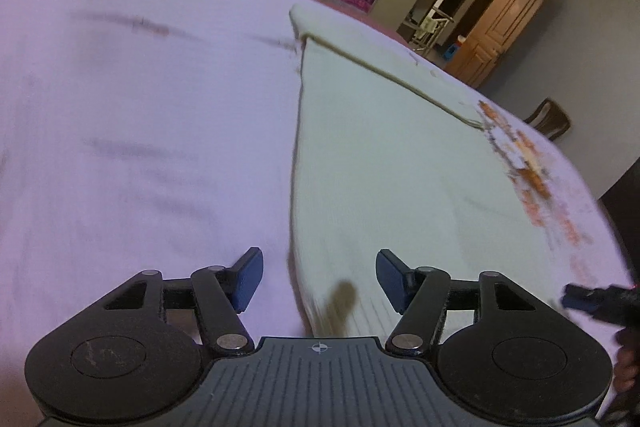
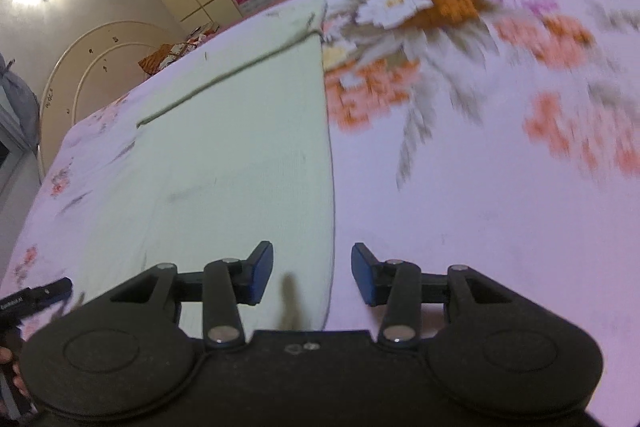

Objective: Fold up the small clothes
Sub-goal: 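Grasp the long edge of the green sweater with both tools, then lift the held edge and fold it over the sweater with both tools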

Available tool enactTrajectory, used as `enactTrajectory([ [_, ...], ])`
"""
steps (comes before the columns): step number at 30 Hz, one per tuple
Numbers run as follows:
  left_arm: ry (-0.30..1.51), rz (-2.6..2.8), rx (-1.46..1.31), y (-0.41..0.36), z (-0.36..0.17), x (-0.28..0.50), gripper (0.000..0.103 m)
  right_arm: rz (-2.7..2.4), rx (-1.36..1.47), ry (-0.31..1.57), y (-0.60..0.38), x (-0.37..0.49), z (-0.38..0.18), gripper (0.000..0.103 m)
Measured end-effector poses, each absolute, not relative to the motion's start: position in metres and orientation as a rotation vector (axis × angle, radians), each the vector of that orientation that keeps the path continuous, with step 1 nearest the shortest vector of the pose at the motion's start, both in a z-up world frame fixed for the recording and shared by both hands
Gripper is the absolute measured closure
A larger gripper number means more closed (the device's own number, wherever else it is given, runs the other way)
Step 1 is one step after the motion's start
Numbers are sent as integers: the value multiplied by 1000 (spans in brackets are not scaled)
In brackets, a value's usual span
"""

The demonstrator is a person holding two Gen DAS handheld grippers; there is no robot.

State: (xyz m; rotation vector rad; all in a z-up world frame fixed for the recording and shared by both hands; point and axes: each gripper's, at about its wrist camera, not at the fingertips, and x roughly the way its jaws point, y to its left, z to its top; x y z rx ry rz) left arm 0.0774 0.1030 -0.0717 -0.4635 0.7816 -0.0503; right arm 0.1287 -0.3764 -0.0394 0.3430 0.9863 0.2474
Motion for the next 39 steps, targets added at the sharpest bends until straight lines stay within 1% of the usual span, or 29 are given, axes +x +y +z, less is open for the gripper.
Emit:
enactTrajectory([
  [3,783,-75,-550,106,-80,65,40,258,391,1006,-377,119,-44,60],
  [8,776,-141,-773,115,-98,62,41,287,536,1034,-377,112,-55,59],
  [9,775,-152,-814,116,-102,64,43,298,597,1041,-379,111,-60,59],
  [11,772,-168,-864,117,-111,71,51,303,716,1047,-383,112,-68,59],
  [12,773,-171,-884,116,-115,74,53,303,747,1045,-385,113,-70,59],
  [17,768,-203,-884,110,-123,87,54,315,847,1044,-393,120,-79,62],
  [18,767,-211,-881,108,-124,88,54,317,881,1047,-396,122,-83,65],
  [20,765,-220,-869,102,-126,89,55,329,942,1046,-399,125,-88,66],
  [22,764,-224,-881,103,-126,89,55,338,950,1049,-399,125,-89,67],
  [24,761,-221,-884,103,-127,89,60,350,948,1054,-398,123,-89,70],
  [26,748,-220,-905,105,-130,90,64,344,913,1068,-395,121,-89,78],
  [27,746,-215,-912,105,-132,91,67,335,889,1074,-394,121,-89,86],
  [28,747,-207,-910,105,-134,93,71,327,873,1076,-392,121,-90,93],
  [30,759,-183,-878,105,-135,95,86,324,858,1070,-389,123,-89,93],
  [31,773,-166,-847,103,-135,96,99,322,839,1066,-386,123,-87,95],
  [33,755,-151,-845,106,-132,93,99,314,791,1057,-382,123,-82,96],
  [35,692,-157,-874,107,-117,88,99,318,756,1024,-377,120,-69,97],
  [39,586,-210,-892,113,-78,88,99,370,696,921,-367,119,-24,97],
])
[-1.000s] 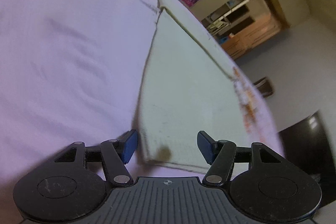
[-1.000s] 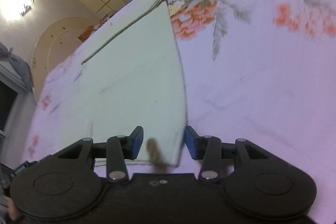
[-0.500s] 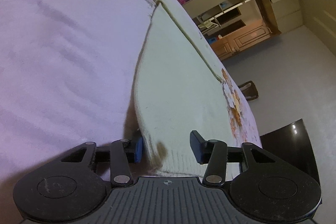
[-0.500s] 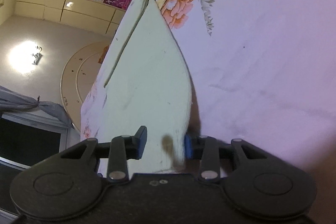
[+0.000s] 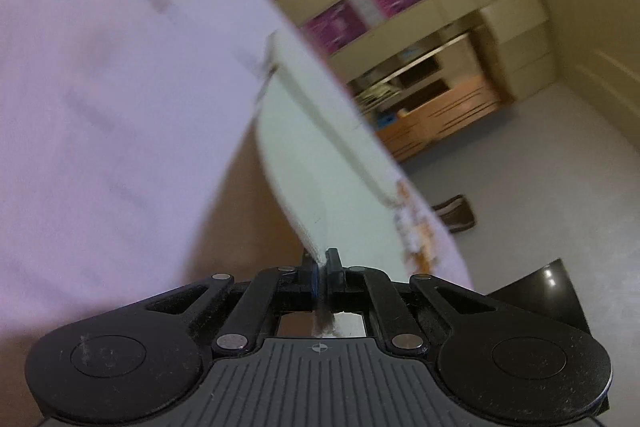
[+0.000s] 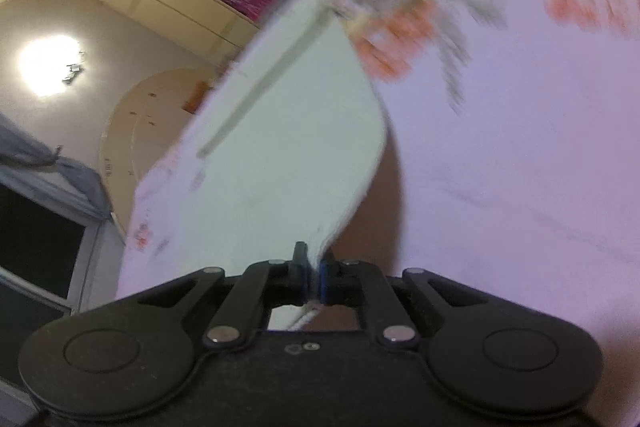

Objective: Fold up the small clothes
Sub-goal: 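Lift the held edge and fold it over the sweater with both tools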

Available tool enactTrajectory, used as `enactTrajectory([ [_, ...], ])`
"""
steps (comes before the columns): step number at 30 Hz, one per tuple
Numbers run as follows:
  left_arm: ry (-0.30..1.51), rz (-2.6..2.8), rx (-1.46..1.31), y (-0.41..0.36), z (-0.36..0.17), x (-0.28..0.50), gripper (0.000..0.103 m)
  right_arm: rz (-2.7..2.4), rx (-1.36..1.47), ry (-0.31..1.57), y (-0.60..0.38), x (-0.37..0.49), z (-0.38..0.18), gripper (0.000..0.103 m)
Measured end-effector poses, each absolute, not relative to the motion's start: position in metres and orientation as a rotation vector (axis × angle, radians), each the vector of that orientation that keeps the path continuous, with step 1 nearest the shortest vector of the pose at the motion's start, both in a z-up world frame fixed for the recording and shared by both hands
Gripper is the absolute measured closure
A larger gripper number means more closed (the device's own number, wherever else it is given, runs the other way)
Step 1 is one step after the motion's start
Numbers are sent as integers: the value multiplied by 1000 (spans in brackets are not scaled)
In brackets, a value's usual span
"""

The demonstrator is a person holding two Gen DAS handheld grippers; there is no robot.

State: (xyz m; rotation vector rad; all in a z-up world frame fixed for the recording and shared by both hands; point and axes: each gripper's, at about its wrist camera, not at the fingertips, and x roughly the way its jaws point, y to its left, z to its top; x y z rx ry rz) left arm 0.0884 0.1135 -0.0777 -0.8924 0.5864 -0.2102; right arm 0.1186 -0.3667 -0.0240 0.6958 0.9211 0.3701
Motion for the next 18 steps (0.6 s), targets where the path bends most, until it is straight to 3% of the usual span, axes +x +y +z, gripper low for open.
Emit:
enactTrajectory([
  [10,427,-266,-839,130,25,176,99,457,571,745,-337,199,91,97],
  [18,422,-218,-875,140,30,234,99,443,567,717,-333,263,104,97],
])
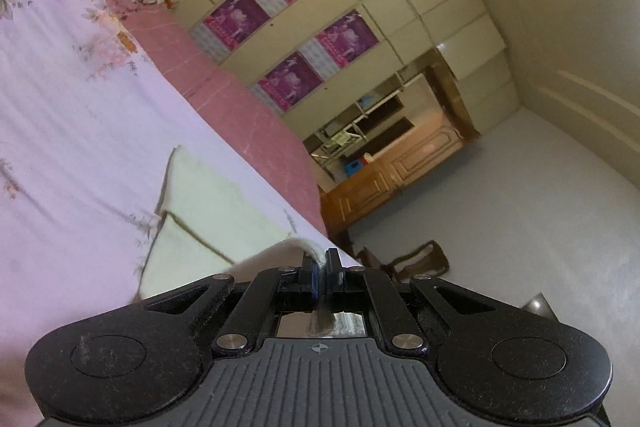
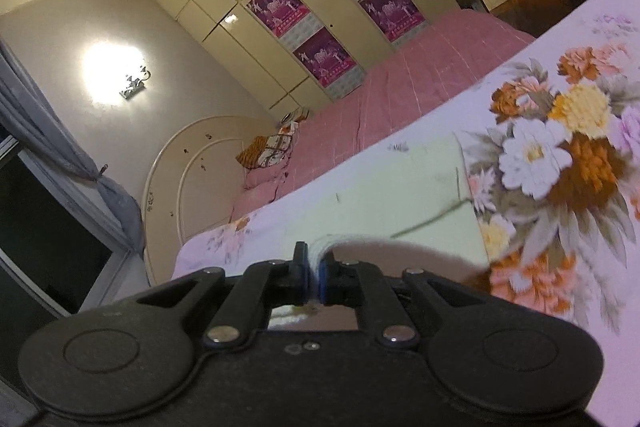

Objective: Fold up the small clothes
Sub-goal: 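Lift the held edge and fold it over the sweater with both tools, then lay the folded edge down and open both tools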

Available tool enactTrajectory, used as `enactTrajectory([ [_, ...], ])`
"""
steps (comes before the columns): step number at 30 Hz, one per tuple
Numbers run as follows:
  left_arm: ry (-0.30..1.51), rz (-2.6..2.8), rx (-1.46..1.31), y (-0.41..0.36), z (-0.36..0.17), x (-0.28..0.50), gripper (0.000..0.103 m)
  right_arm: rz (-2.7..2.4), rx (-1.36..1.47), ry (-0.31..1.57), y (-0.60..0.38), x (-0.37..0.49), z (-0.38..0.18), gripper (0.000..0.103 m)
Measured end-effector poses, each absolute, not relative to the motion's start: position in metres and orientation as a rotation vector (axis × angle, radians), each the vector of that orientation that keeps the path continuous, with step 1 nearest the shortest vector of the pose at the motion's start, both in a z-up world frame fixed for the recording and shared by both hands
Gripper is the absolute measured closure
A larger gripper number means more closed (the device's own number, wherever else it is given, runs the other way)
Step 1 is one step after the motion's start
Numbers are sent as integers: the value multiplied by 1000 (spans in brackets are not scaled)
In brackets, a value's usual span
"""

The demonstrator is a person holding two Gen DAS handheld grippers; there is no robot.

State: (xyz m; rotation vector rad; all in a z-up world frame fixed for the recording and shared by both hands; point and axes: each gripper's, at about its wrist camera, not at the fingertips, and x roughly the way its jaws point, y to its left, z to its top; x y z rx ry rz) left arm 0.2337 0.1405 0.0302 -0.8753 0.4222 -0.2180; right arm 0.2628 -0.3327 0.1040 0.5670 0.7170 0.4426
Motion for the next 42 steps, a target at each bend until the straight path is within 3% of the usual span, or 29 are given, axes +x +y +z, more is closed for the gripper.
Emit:
enactTrajectory([
  [11,522,-138,-863,142,-12,346,99,417,579,788,-322,375,61,97],
  [31,668,-42,-769,157,-92,527,99,349,710,991,-320,549,-72,97],
  [39,611,-61,-680,153,-89,542,97,348,670,872,-322,561,-75,67],
  [40,601,-60,-657,153,-89,541,84,345,652,848,-323,559,-72,64],
  [41,588,-48,-642,155,-88,539,53,347,626,836,-324,557,-69,64],
  [42,564,-27,-625,156,-85,536,39,356,598,837,-325,559,-69,64],
])
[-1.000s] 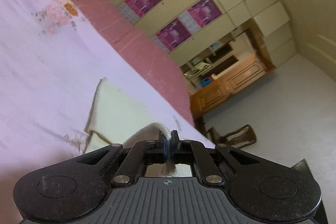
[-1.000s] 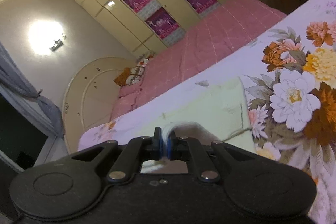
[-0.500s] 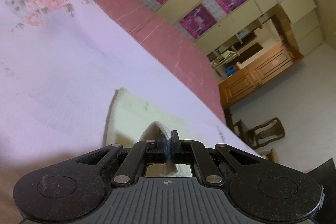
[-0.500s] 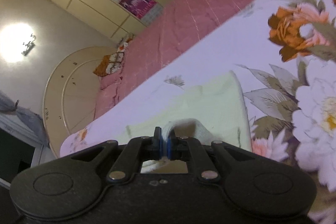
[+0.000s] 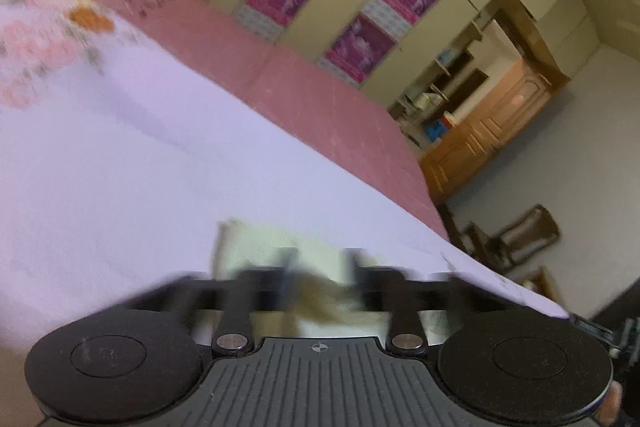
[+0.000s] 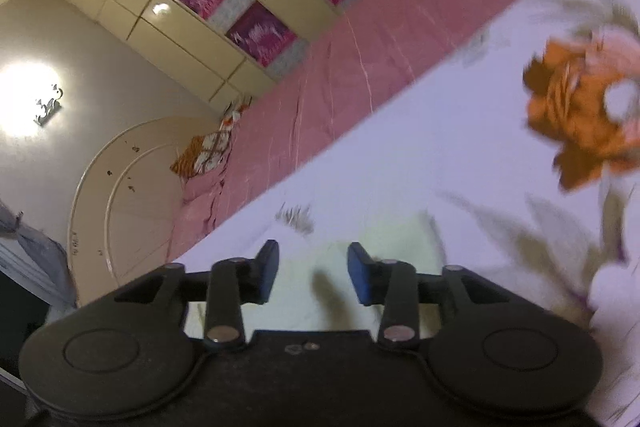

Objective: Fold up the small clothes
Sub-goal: 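Lay the folded edge down and open both tools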

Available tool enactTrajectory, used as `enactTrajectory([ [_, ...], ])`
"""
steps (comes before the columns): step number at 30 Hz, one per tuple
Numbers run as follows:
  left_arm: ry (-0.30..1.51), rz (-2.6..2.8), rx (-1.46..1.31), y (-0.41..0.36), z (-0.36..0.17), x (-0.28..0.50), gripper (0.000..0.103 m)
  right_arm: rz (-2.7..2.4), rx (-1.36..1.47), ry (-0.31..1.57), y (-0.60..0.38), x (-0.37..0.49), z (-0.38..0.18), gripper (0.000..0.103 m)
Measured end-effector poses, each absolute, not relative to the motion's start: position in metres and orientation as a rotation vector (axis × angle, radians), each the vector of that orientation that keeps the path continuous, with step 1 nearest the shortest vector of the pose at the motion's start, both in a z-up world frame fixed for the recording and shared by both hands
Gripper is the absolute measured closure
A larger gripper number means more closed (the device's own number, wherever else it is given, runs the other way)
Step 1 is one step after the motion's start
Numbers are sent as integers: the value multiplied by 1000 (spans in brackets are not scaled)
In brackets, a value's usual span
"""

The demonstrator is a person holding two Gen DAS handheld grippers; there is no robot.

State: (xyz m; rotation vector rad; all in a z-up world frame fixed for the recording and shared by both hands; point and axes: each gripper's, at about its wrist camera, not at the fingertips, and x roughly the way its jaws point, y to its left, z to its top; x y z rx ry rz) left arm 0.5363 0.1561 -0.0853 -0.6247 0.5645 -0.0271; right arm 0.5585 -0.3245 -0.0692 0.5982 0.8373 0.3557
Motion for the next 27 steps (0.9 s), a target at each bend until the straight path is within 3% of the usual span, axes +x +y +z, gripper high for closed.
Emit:
enactTrajectory([
  [1,538,-14,-607,158,-83,534,31,366,563,842,-323,558,-69,65],
  [4,529,-34,-589,164,-83,532,32,399,446,859,-317,555,-68,67],
  [9,630,-104,-454,155,-82,547,56,415,333,893,-303,551,-70,69],
  [11,689,-138,-396,149,-84,556,70,417,296,900,-293,552,-70,72],
  [13,724,-135,-347,142,-85,561,76,418,233,905,-282,552,-70,91],
  [16,723,-134,-353,142,-82,563,100,413,154,892,-280,549,-72,98],
  [22,527,-123,-352,143,-55,545,100,396,149,745,-291,537,-51,99],
  [27,537,-81,-312,140,-53,557,100,355,147,705,-303,542,-50,99],
])
